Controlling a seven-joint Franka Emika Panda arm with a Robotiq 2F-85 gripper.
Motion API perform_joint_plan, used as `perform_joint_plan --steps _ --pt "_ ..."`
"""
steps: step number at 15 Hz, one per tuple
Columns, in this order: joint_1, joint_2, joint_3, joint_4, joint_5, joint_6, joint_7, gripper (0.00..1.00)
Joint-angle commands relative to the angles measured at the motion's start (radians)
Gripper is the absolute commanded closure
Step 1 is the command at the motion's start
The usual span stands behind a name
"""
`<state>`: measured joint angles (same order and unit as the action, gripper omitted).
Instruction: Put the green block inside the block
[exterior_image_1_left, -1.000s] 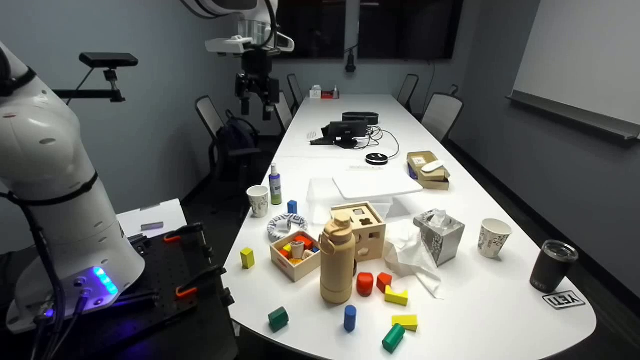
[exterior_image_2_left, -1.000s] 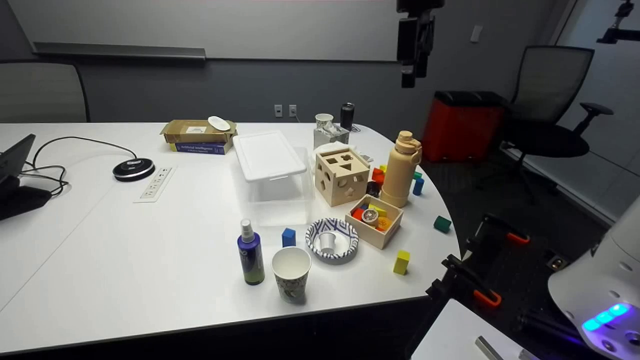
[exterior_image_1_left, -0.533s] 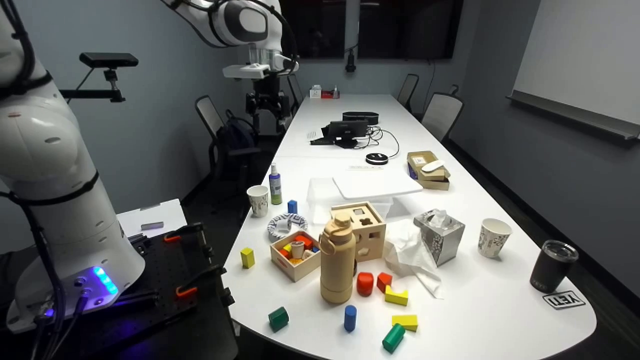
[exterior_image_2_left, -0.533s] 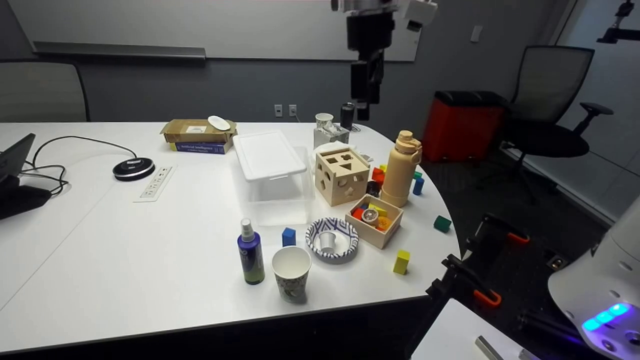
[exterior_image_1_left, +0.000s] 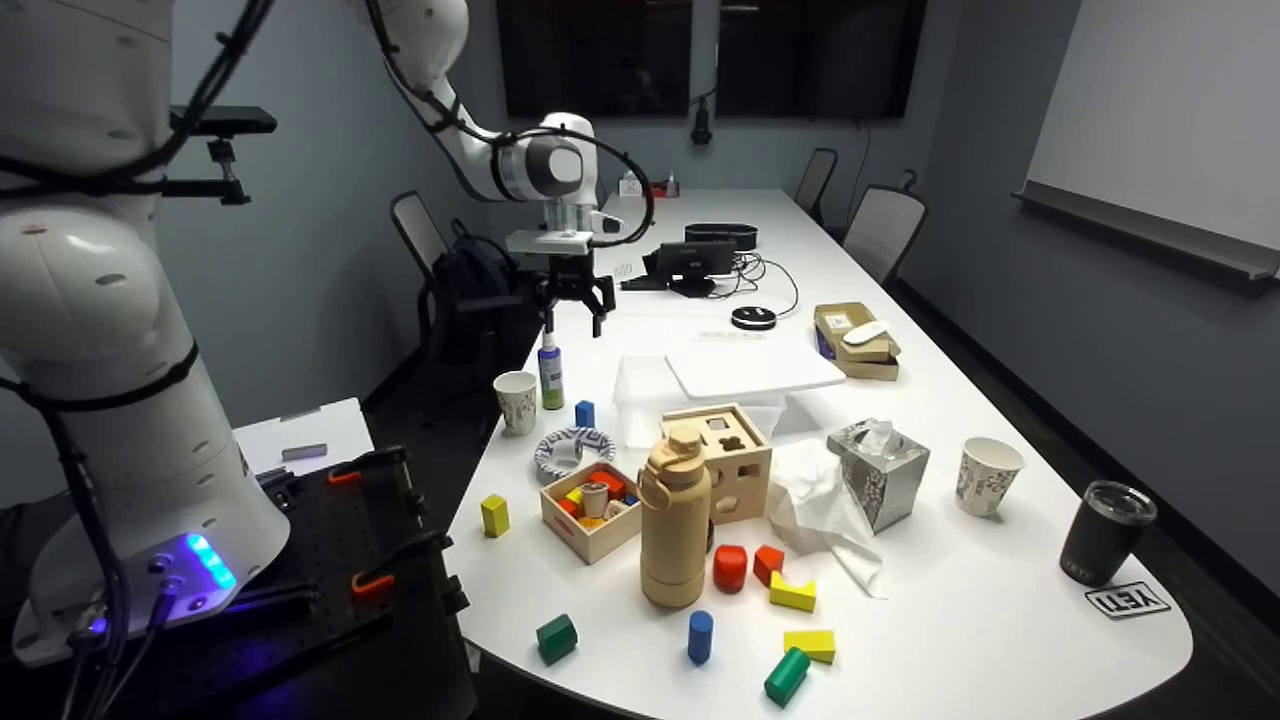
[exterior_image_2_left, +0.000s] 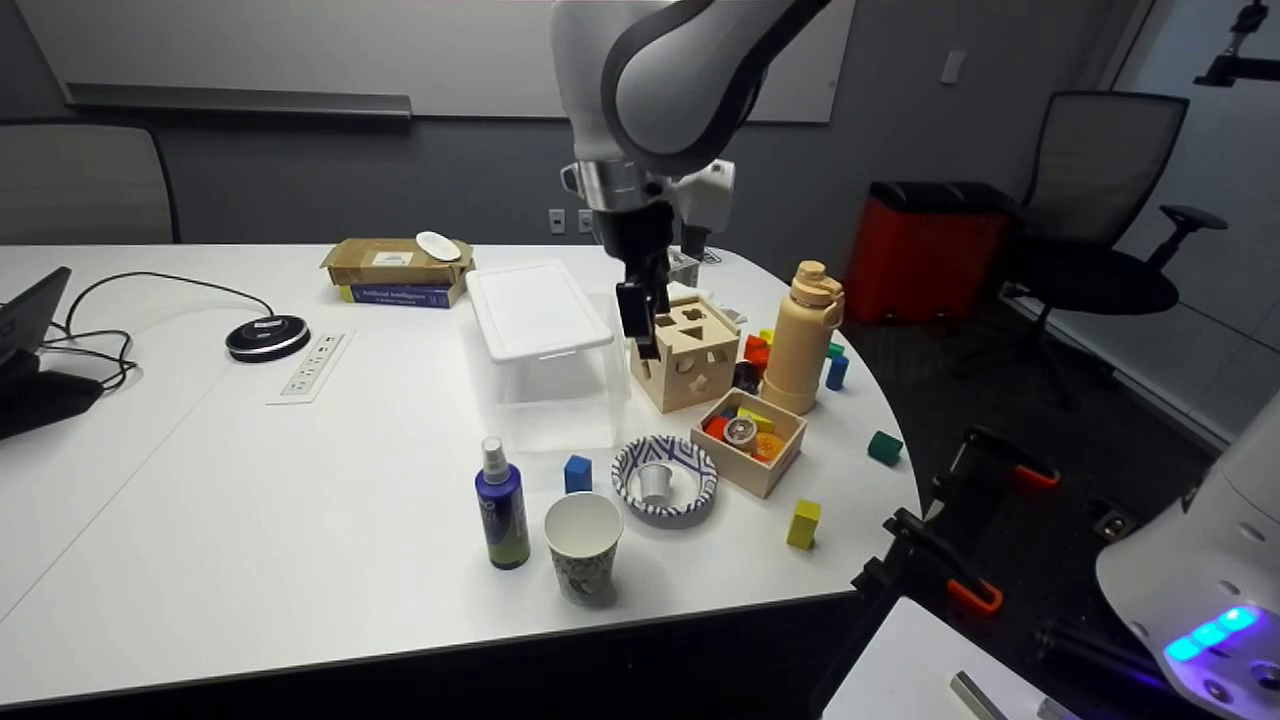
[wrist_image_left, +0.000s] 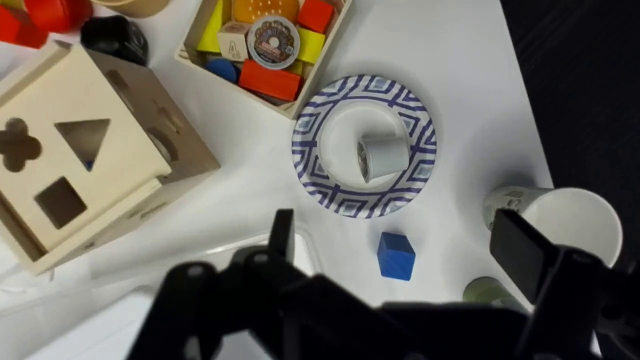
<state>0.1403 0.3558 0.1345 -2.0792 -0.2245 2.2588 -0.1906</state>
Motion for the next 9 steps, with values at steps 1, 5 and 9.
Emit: perform_joint_plan --steps 1,5,9 --pt "0.013 0.191 0.005 0.155 -0.015 -0.012 -0.062 0.00" --pt "0.047 0.325 0.006 0.241 -0.032 0.008 -0.062 0.00" --pt "0.084 0.420 -0.007 0.303 -0.060 0.038 -0.044 0.00"
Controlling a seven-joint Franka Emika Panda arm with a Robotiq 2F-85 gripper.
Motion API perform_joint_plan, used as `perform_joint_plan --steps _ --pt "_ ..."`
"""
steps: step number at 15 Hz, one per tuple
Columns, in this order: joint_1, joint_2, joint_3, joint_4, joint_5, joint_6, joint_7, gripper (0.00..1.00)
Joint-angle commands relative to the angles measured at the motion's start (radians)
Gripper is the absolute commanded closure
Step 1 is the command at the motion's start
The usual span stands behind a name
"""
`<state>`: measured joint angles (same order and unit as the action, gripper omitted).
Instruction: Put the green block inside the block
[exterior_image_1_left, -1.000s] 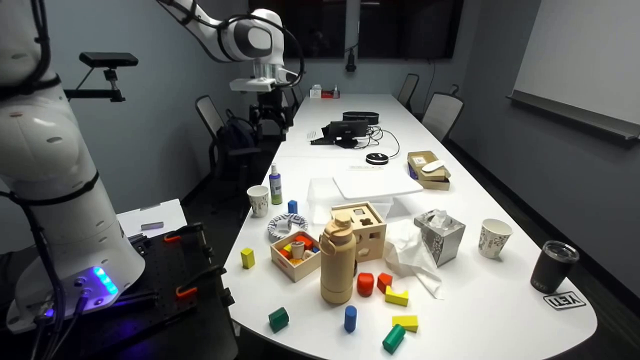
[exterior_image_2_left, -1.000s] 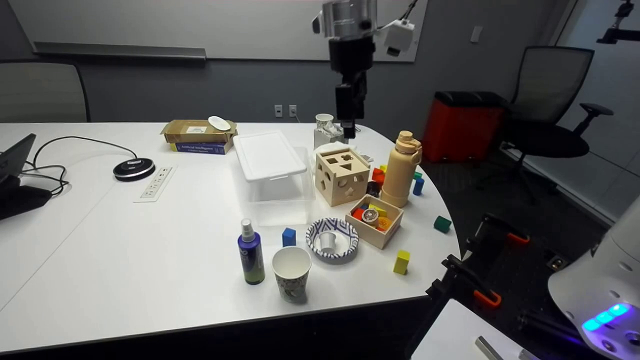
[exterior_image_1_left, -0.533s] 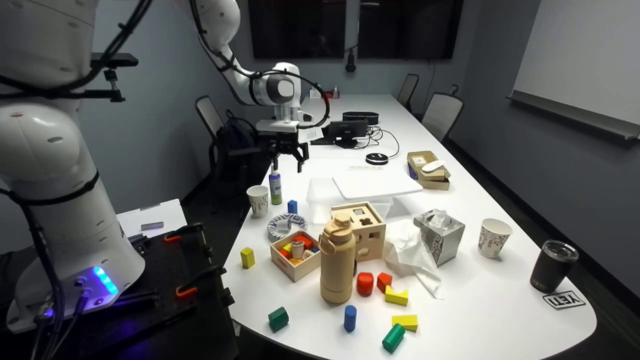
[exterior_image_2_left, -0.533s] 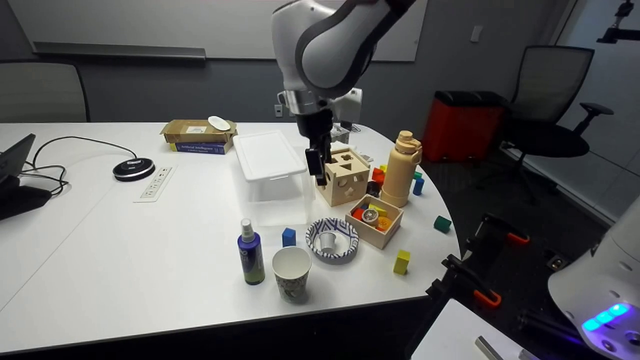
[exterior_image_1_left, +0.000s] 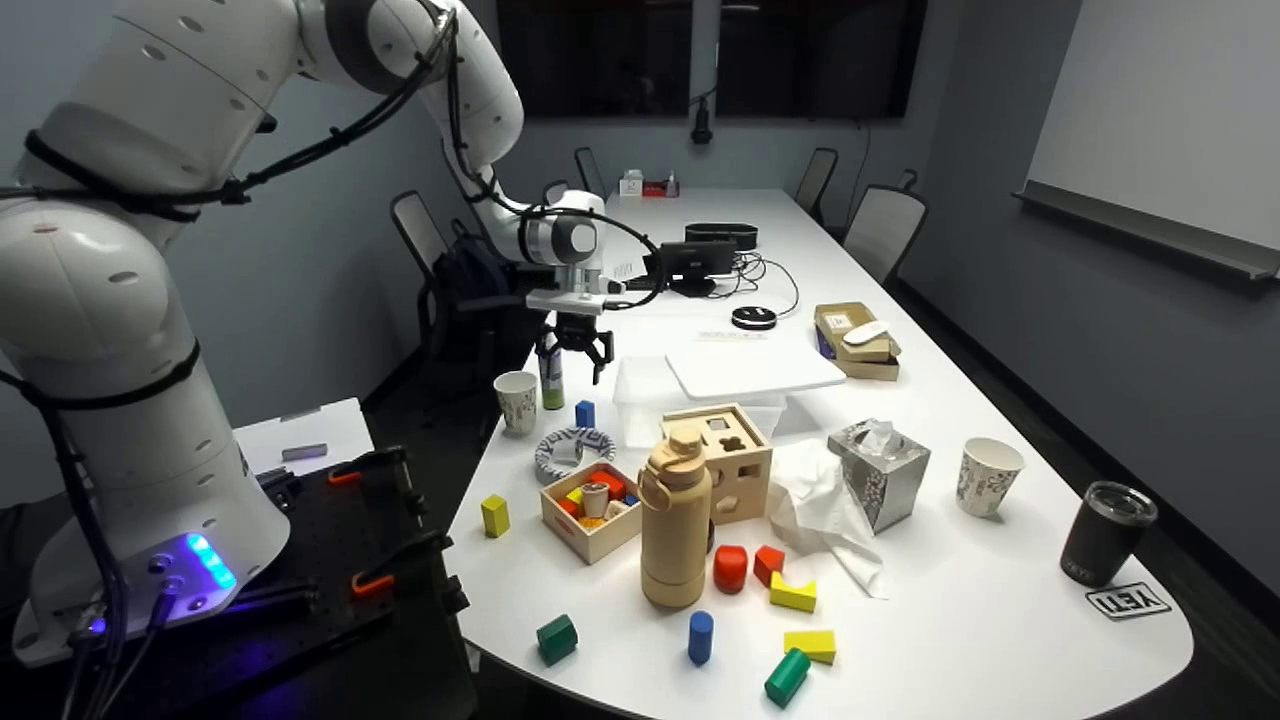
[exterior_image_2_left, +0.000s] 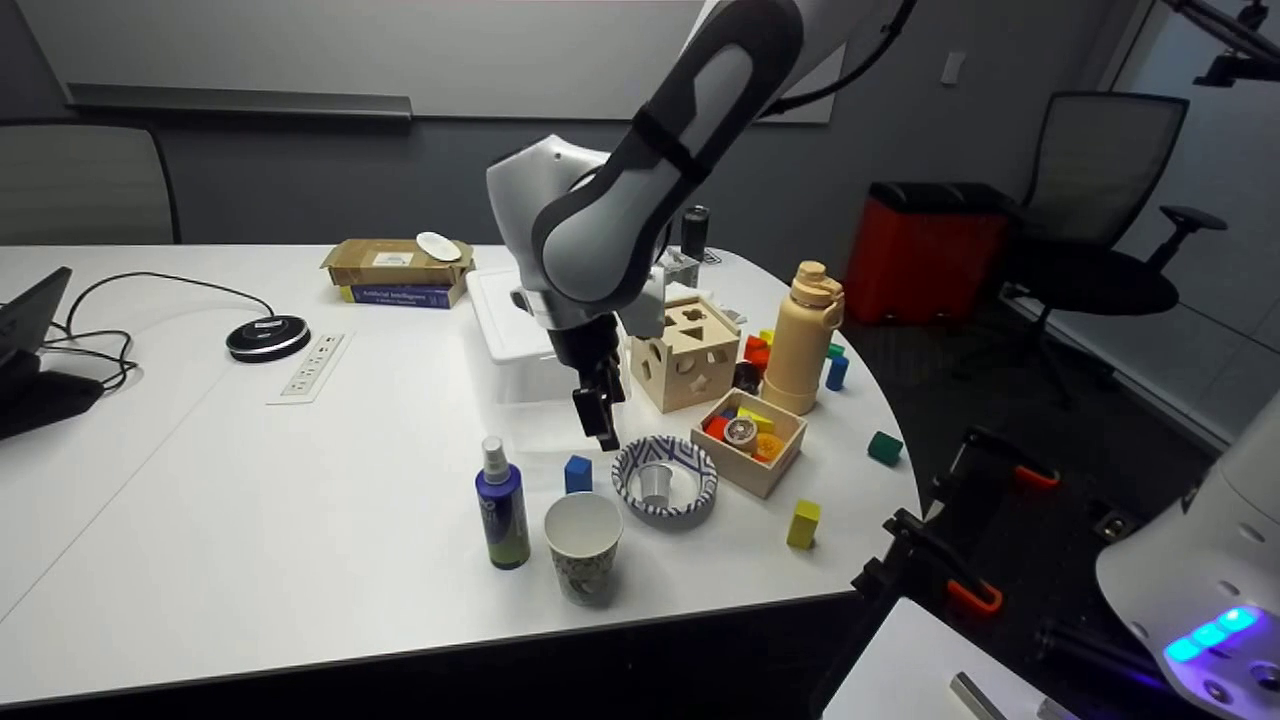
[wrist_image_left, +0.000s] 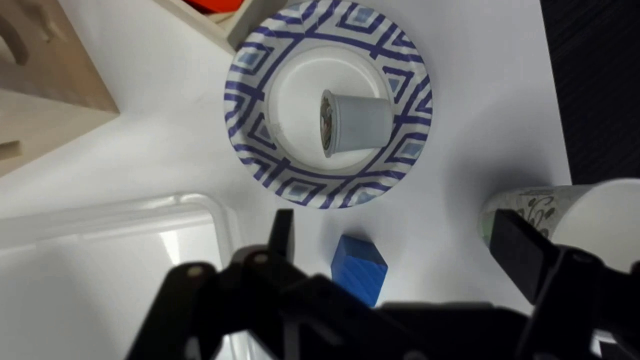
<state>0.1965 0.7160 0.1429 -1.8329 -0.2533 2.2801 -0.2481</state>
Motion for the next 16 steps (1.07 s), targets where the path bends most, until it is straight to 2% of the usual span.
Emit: perform_joint_plan --steps 1,8,16 --pt "0.036 0.080 -0.019 0.068 -0.039 0.024 0.019 0.00" --pt "0.068 0.188 -0.033 0.129 -0.064 0.045 0.032 0.00" --pt "0.111 0.243 -0.053 0.176 -0.067 0.101 0.092 0.00"
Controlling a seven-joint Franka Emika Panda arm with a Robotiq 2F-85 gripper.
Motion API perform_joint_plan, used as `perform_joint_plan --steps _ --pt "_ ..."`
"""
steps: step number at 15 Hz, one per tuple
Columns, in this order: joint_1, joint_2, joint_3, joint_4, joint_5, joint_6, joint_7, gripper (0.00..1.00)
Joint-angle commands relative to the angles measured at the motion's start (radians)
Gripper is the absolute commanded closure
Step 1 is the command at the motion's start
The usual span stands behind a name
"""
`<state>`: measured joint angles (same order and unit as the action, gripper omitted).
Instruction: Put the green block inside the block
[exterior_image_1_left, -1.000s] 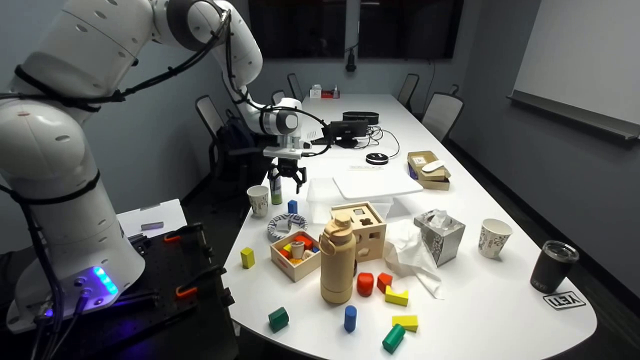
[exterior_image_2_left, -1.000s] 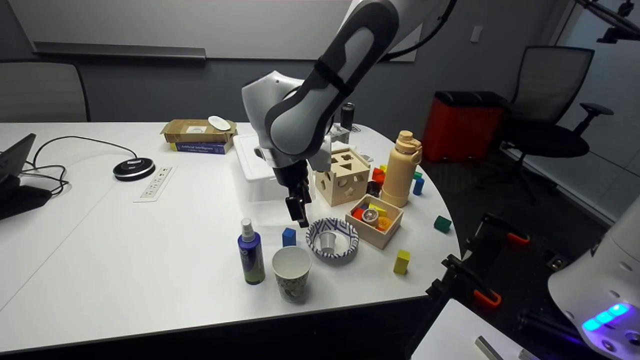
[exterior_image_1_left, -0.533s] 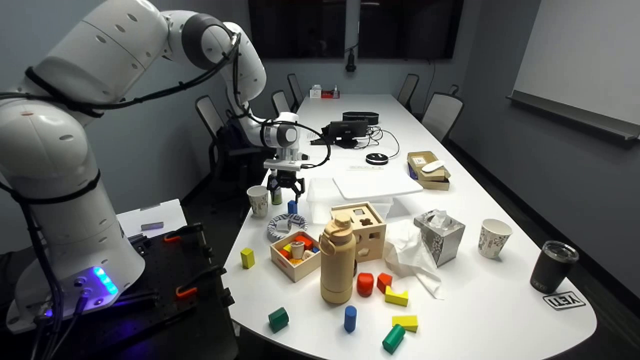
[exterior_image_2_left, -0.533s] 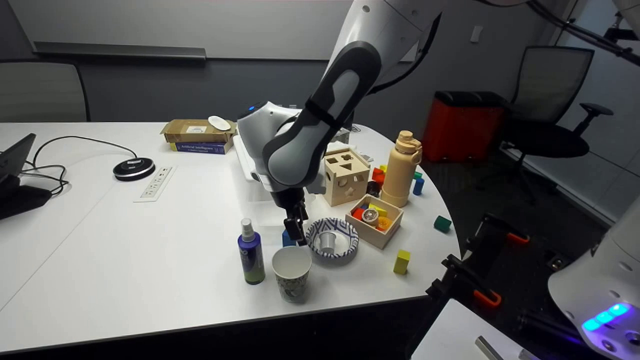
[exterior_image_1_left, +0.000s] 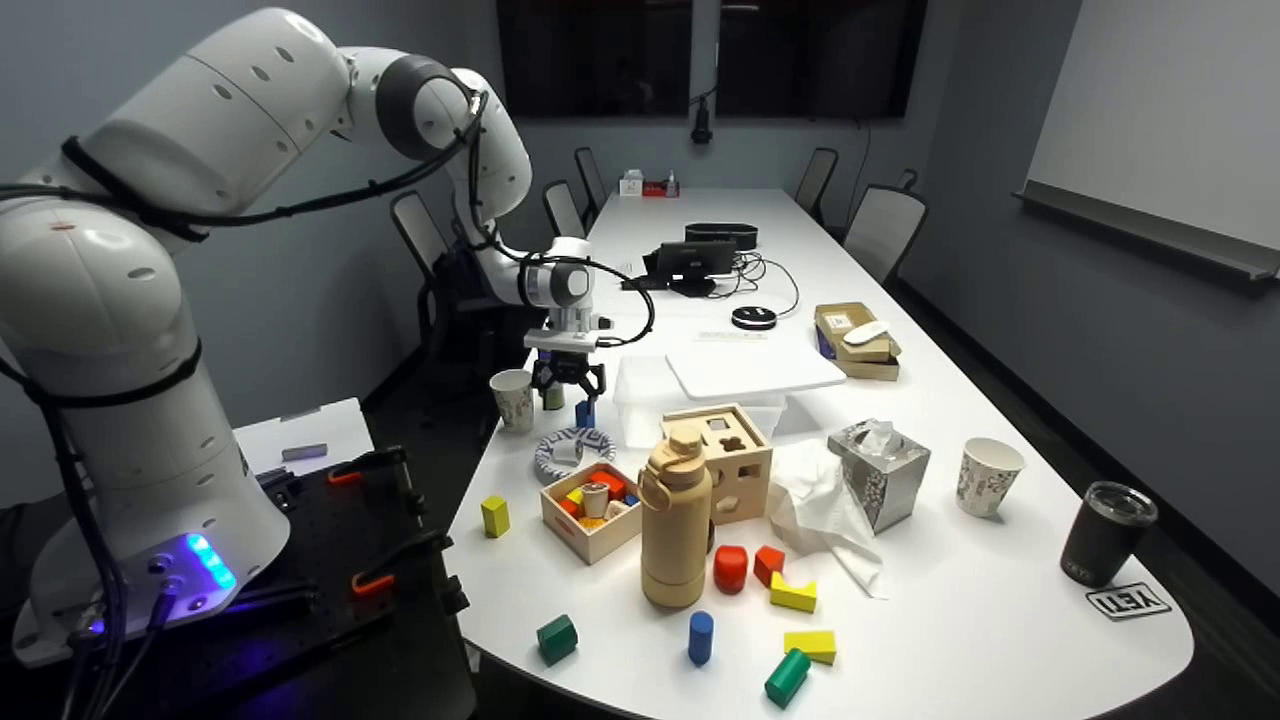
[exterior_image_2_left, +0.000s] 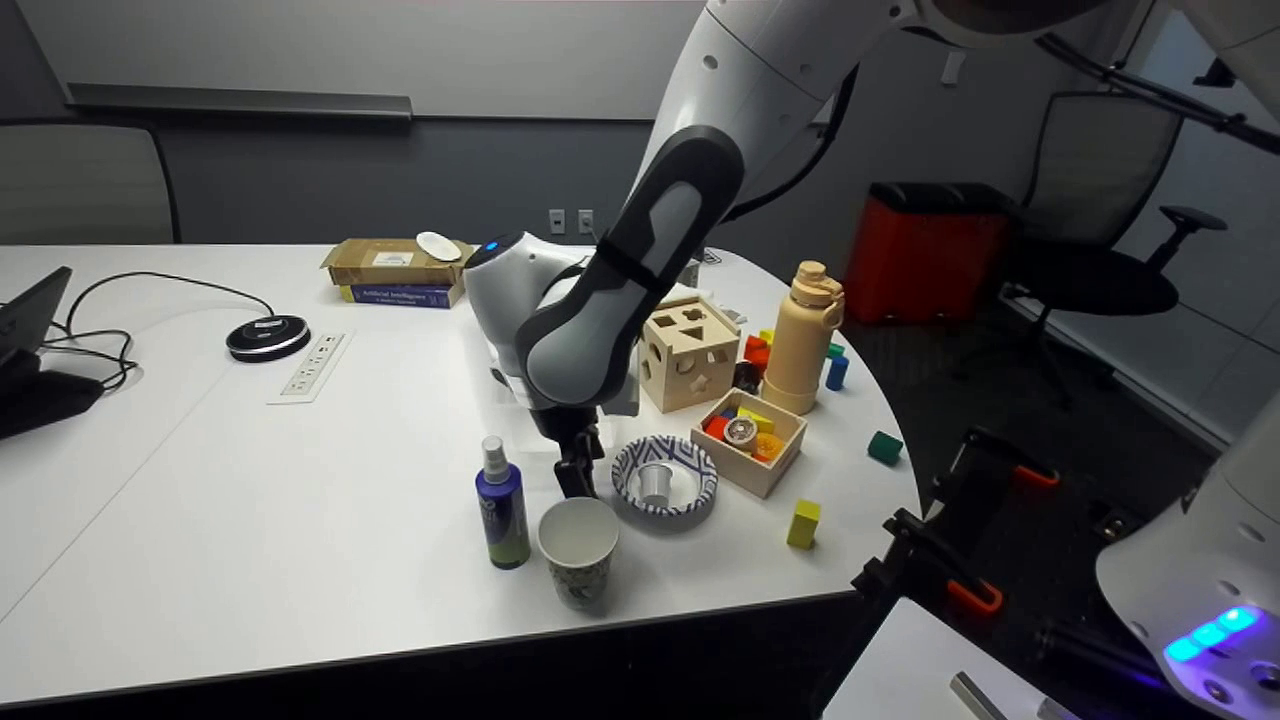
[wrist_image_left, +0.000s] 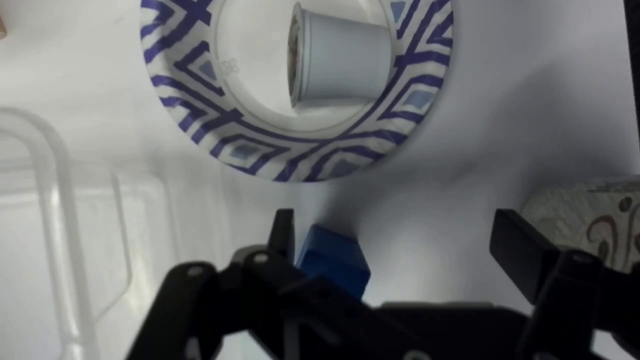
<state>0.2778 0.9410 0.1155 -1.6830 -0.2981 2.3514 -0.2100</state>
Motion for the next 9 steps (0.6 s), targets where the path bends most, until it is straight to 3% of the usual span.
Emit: perform_joint_plan --steps 1,9 --pt "0.037 0.020 -0.035 0.029 -0.025 0.035 0.066 0.00" --pt "0.068 0.029 -0.086 0.038 -0.028 0.079 0.167 0.00"
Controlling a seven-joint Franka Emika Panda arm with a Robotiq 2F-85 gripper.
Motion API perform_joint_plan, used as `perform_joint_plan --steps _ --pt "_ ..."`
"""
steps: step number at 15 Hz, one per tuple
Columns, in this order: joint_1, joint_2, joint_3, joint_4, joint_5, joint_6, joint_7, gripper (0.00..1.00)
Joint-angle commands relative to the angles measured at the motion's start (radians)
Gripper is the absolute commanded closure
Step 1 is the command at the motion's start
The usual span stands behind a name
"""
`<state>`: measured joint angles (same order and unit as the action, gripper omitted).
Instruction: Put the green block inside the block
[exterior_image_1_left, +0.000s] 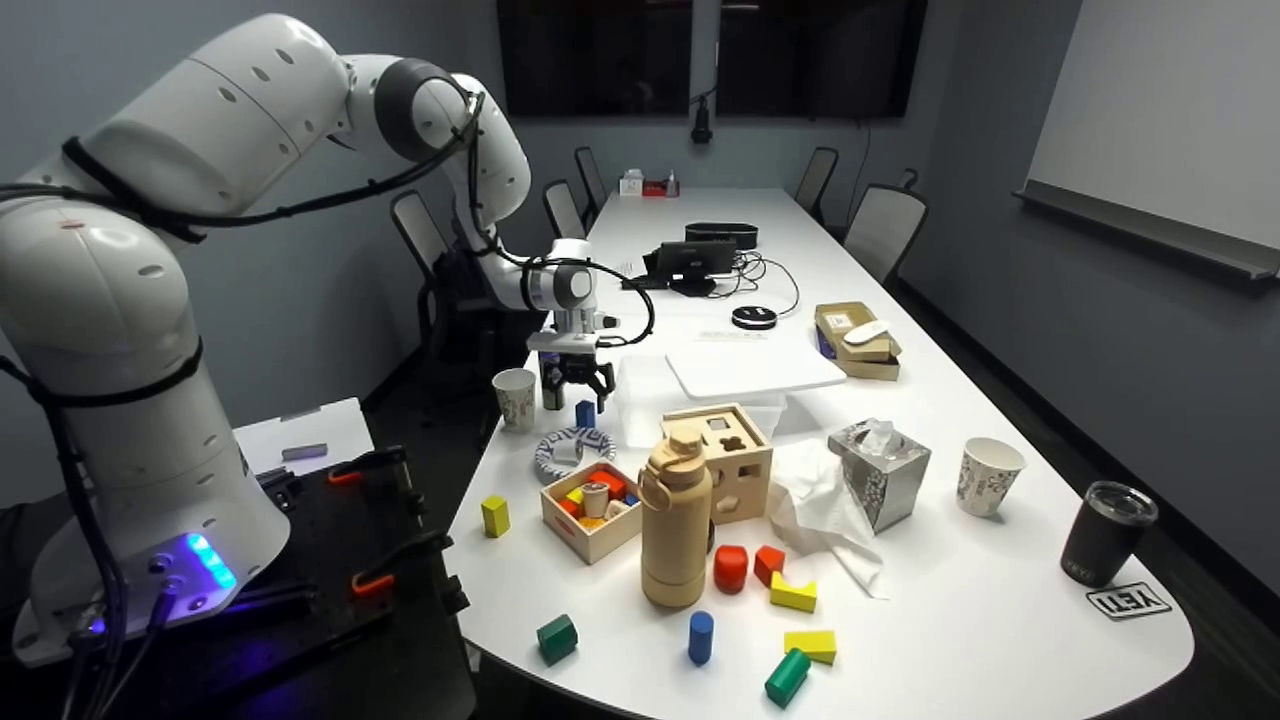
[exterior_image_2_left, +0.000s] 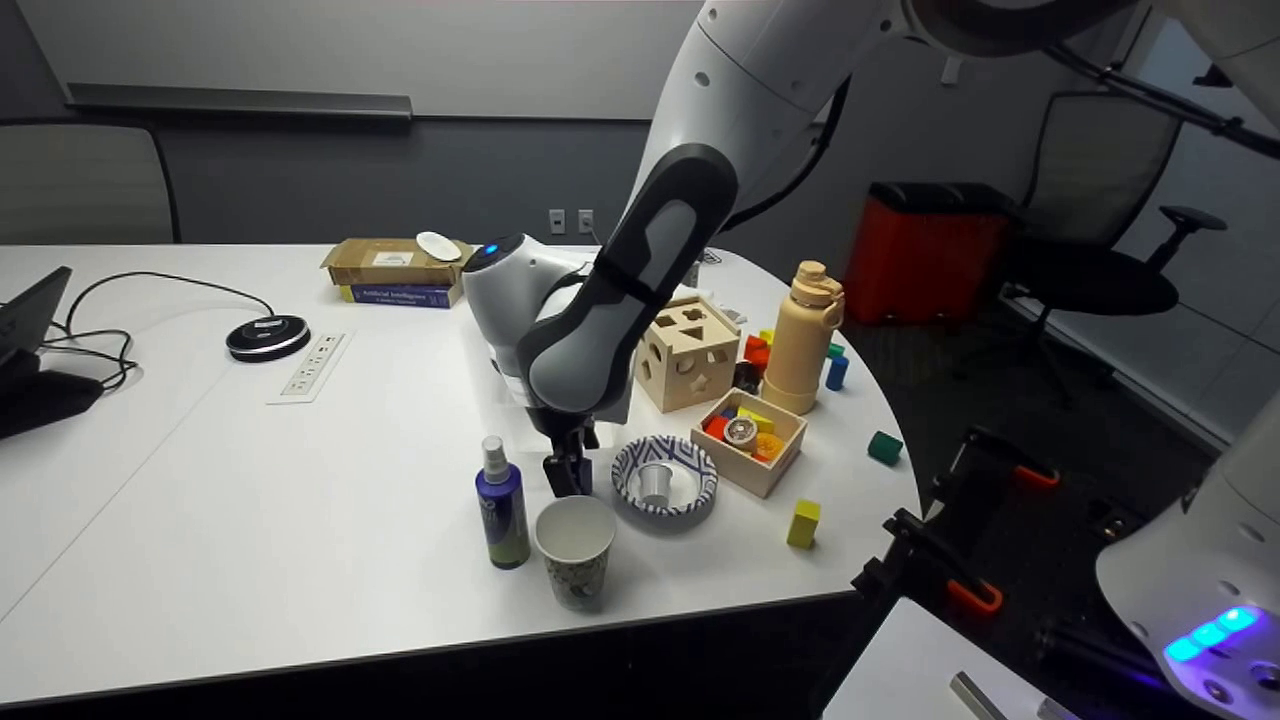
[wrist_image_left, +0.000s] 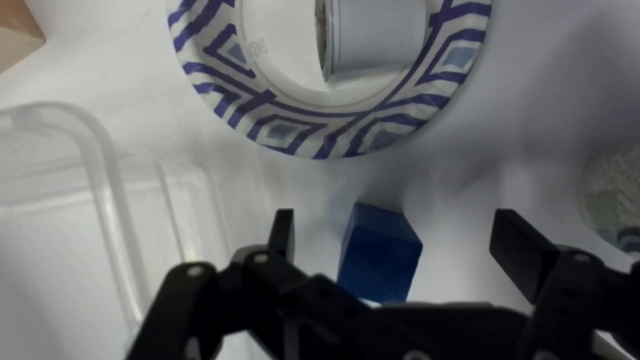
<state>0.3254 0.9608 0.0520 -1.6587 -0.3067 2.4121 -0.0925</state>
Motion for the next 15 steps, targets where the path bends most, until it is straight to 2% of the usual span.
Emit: perform_joint_plan --steps 1,2,10,11,15 --pt "0.021 0.009 -0.024 0.011 -0.022 0.022 0.053 0.25" --pt "0.023 0.010 -0.026 0.010 -0.023 0.026 0.060 0.26" --pt "0.044 0.016 -0.050 0.007 -0.034 0.063 0.076 0.88" --pt "0.048 0.014 -0.054 0.005 -0.036 0.065 0.081 0.91" --pt "0.056 0.003 -0.057 0.001 -0.043 0.059 0.086 0.91"
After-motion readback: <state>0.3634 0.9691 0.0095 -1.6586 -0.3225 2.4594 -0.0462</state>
